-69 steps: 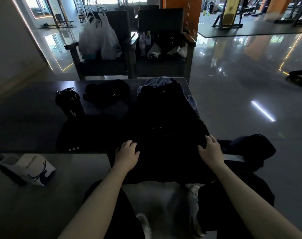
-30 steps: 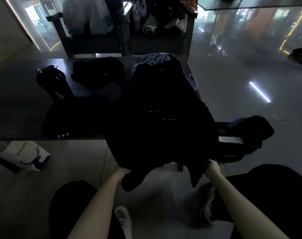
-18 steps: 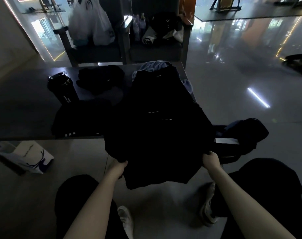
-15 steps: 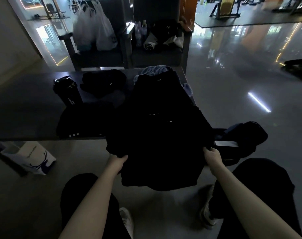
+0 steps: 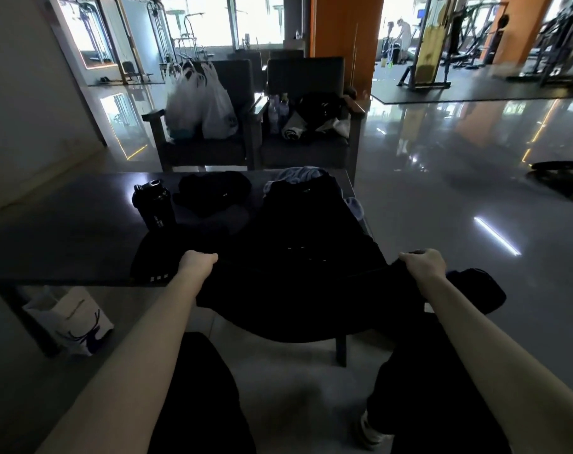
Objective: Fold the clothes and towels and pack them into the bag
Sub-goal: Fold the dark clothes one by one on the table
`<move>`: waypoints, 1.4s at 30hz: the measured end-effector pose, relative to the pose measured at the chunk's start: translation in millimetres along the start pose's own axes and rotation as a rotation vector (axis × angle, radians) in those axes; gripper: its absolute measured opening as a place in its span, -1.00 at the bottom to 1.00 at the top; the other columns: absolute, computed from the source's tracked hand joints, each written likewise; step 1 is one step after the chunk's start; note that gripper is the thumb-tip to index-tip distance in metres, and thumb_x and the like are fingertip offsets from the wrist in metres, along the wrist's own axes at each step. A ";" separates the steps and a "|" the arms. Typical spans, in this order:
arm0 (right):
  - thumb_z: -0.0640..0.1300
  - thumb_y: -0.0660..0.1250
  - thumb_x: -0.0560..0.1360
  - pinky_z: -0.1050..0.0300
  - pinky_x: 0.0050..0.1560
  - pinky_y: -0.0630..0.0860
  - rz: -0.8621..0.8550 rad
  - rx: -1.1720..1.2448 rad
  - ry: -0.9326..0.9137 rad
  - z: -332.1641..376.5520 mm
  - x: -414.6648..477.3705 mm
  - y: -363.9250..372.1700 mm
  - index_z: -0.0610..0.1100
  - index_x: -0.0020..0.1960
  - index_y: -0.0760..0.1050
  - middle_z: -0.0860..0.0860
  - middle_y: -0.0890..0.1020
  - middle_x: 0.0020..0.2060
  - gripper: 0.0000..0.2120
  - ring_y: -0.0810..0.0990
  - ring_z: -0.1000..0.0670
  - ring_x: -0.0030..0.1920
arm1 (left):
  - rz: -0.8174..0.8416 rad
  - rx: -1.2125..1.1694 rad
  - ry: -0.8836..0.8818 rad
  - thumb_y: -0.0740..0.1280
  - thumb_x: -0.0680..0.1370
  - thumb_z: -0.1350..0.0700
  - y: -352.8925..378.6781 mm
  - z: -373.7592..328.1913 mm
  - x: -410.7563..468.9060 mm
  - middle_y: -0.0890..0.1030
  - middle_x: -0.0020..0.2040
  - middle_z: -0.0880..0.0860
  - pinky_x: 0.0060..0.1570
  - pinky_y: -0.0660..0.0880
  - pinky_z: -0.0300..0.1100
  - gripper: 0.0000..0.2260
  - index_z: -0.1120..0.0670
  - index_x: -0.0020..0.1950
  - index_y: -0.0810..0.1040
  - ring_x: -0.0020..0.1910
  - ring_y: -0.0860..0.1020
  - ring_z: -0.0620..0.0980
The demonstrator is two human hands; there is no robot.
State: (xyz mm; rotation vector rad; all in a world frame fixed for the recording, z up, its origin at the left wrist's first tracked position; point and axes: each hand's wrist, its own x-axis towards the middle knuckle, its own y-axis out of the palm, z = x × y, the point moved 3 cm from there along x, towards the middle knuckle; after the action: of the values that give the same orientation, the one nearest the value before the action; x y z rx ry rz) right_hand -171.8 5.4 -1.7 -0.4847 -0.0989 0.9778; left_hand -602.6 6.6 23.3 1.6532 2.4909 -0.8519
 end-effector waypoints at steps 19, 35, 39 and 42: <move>-0.34 0.14 0.54 0.22 -0.38 0.52 0.156 0.579 0.325 24.6 125.2 68.1 -0.26 0.26 0.46 -0.12 0.54 -0.21 -0.68 0.51 -0.07 -0.24 | 0.046 -0.527 -0.205 0.19 0.52 0.26 52.0 -62.4 138.9 0.53 0.08 0.18 -0.07 0.52 0.05 -0.81 0.20 0.11 0.48 -0.03 0.53 0.15; -0.35 0.41 0.34 -0.01 0.12 0.39 0.093 -0.474 -0.563 1.6 145.1 103.5 -0.11 0.14 0.60 -0.17 0.44 0.17 -0.60 0.43 -0.25 0.18 | -0.082 1.020 0.572 0.36 0.50 0.19 110.8 -52.9 176.6 0.34 0.20 0.09 -0.02 0.42 -0.11 -0.61 0.05 0.32 0.42 0.16 0.38 0.07; -0.19 0.47 0.36 -0.18 0.26 0.31 0.185 -0.589 -0.704 8.5 147.7 113.9 -0.02 0.10 0.64 -0.06 0.47 0.30 -0.68 0.36 -0.19 0.31 | 0.043 1.187 0.704 0.37 0.48 0.14 109.3 -59.9 184.9 0.22 0.42 -0.03 0.30 0.24 0.01 -0.42 -0.09 0.45 0.27 0.33 0.22 0.08; -0.17 0.41 0.42 -0.09 0.01 0.47 0.209 -0.478 -0.764 15.2 150.0 123.5 -0.13 -0.08 0.68 -0.09 0.68 -0.09 -0.89 0.58 -0.18 -0.01 | 0.128 1.212 0.713 0.38 0.47 0.12 109.8 -62.6 194.4 0.43 0.32 -0.04 0.32 0.20 -0.04 -0.51 -0.12 0.37 0.40 0.31 0.31 0.03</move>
State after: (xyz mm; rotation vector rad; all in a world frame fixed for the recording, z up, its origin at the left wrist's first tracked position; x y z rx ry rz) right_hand -187.1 190.0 -62.3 -0.5379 -1.0025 1.3107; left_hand -575.9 230.3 -31.6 2.7658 2.1640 -2.4088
